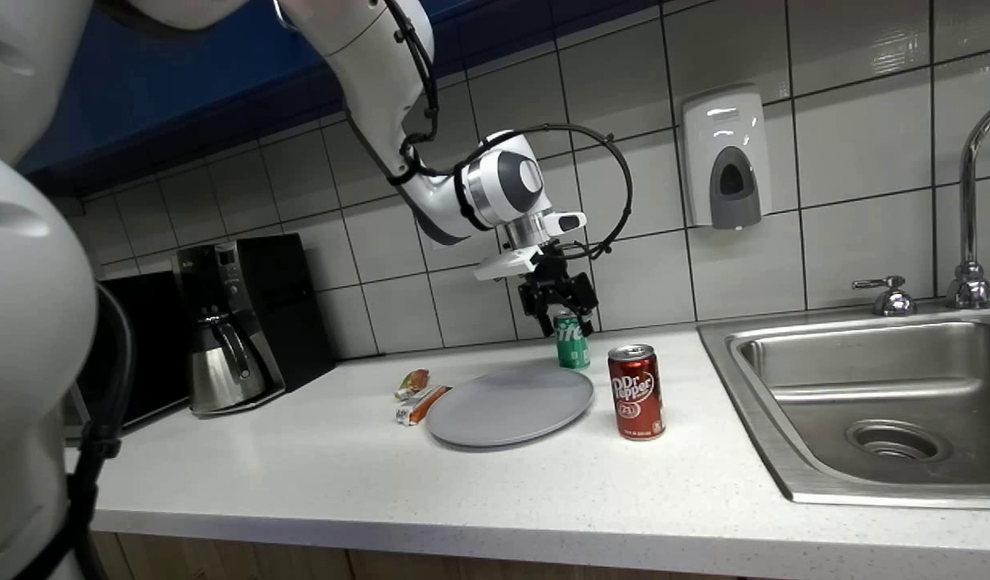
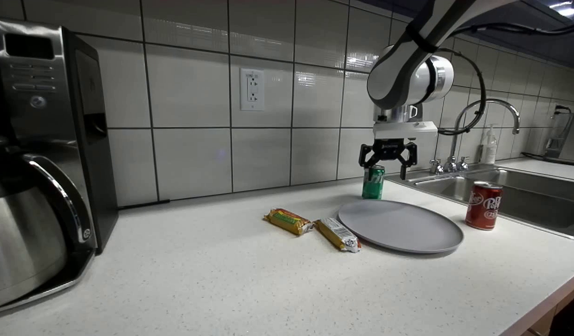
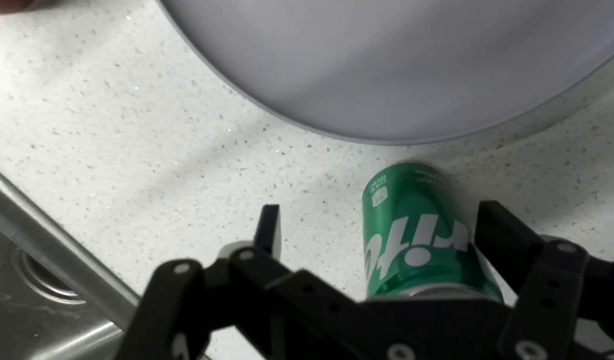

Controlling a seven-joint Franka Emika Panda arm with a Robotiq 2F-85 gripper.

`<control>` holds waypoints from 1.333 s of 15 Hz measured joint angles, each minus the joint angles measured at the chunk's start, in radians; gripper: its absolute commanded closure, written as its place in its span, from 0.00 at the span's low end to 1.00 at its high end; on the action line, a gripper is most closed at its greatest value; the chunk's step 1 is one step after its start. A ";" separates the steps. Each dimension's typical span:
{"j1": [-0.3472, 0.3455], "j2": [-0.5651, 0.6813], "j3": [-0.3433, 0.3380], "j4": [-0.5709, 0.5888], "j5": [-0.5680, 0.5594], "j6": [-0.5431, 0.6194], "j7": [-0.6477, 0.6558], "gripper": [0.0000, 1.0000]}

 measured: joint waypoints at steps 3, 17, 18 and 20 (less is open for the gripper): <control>-0.001 0.032 0.005 0.038 0.004 0.000 -0.008 0.00; -0.016 0.092 0.018 0.137 0.081 0.000 -0.016 0.00; -0.018 0.093 0.019 0.139 0.086 0.001 -0.016 0.00; -0.023 0.096 0.021 0.142 0.096 0.001 -0.018 0.00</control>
